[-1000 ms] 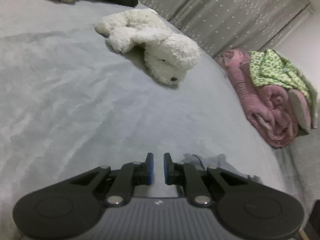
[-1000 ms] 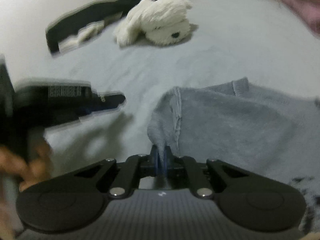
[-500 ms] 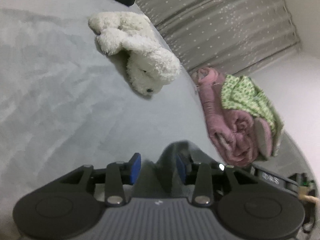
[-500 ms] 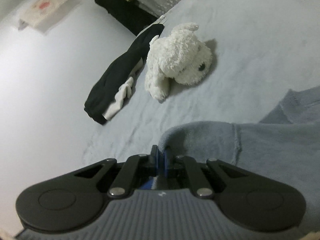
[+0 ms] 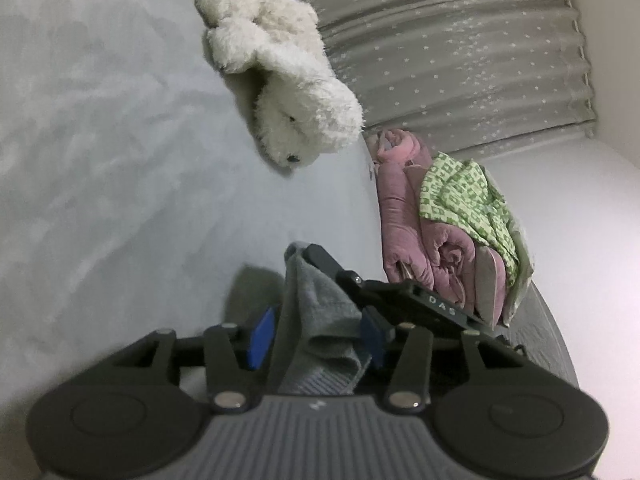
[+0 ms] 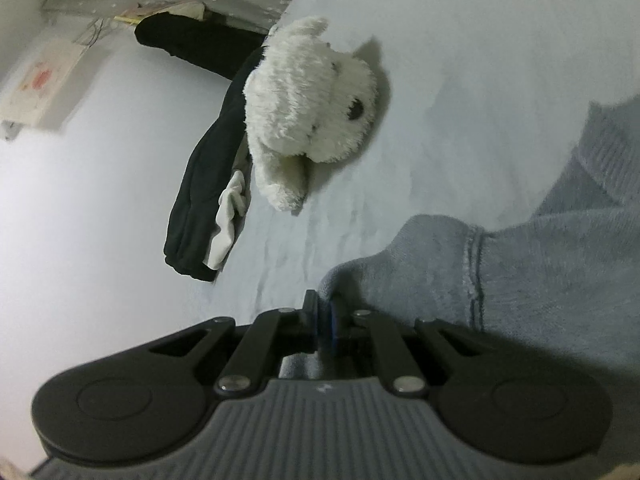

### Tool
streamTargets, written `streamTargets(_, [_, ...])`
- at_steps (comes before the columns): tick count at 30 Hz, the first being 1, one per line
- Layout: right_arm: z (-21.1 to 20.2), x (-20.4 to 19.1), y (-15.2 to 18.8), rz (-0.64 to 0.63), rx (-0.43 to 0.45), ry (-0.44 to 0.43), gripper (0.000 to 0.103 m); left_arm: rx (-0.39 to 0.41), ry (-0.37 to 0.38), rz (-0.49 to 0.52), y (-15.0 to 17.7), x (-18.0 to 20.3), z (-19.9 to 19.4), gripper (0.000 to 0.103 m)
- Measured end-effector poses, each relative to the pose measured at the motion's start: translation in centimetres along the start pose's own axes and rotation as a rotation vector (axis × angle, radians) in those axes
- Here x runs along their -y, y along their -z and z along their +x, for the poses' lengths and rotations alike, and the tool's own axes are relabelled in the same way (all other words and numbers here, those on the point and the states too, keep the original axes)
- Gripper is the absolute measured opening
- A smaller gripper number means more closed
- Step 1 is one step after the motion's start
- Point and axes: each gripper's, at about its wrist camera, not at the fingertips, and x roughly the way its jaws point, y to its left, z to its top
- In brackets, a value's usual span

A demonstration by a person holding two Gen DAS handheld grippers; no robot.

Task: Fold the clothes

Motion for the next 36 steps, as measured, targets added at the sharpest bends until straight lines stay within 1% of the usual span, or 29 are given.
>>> streamTargets(1, [0.1,0.2,0.0,0.006,0.000,-0.001,0.008,-0.012,0.005,-0.011,0.0,-0.2,0.2,0.052])
streamTargets(3, [0.1,0.6,-0.1,0.018,0.002,-0.004,0.008,-0.046,0.020,-0.037,0.0,-0.6,0.6,0.052])
streamTargets(8, [0.2,1.0,-0.2,0.037,0.003,-0.023,0.009,-0.080,0.022,-0.102,0.3,-1.4,1.4,0.052])
streamTargets(11, [0.2,1.2,-0.2,0.044,0.003,-0.037,0.009,-0.115,0.037,-0.166,0.6,-2.2,2.0,0.052])
streamTargets(13, [0.2,1.2,-0.2,0.047,0.003,-0.040,0.009,-0.109,0.053,-0.197,0.7,-2.5,2.0,0.052])
streamTargets(15, [0.3,1.3,-0.2,0.049,0.002,-0.041,0.009,-0.081,0.066,-0.218,0.8,-2.6,1.8,0.051])
streamTargets(16, [0.4,1.3,-0.2,0.048,0.002,-0.041,0.009,-0.067,0.072,-0.228,0.8,-2.7,1.7,0.049])
streamTargets(17, [0.4,1.3,-0.1,0.048,0.002,-0.041,0.009,-0.052,0.079,-0.239,0.9,-2.8,1.5,0.042])
streamTargets(18, [0.5,1.4,-0.1,0.050,0.002,-0.042,0.009,-0.040,0.082,-0.248,0.9,-2.8,1.5,0.039])
streamTargets(20, [0.7,1.4,-0.1,0.053,0.002,-0.042,0.009,-0.016,0.081,-0.270,1.0,-3.1,1.3,0.028])
streamTargets(24, [1.1,1.4,0.0,0.054,0.001,-0.045,0.010,0.044,0.063,-0.325,1.0,-3.9,0.8,0.021])
streamTargets(26, [1.2,1.4,0.0,0.053,0.000,-0.047,0.010,0.074,0.055,-0.337,0.9,-4.1,0.5,0.009])
streamTargets(27, [1.3,1.3,0.1,0.053,-0.001,-0.047,0.011,0.085,0.051,-0.340,0.8,-4.3,0.4,0.005])
streamTargets(29, [1.6,1.2,0.2,0.046,-0.007,-0.047,0.011,0.105,0.035,-0.328,0.8,-4.2,0.2,0.003])
streamTargets(31, [1.8,1.0,0.4,0.036,-0.015,-0.052,0.013,0.125,0.003,-0.294,0.7,-3.7,-0.1,0.002])
streamTargets(32, [1.8,0.8,0.4,0.028,-0.018,-0.054,0.016,0.146,-0.028,-0.264,0.6,-3.6,-0.4,0.002])
streamTargets(33, [1.8,0.5,0.4,0.020,-0.021,-0.056,0.016,0.173,-0.069,-0.230,0.4,-3.4,-0.8,0.002])
streamTargets(36, [1.2,-0.8,0.2,-0.061,-0.017,-0.025,0.016,0.250,-0.196,-0.136,0.1,-2.6,-1.9,0.002])
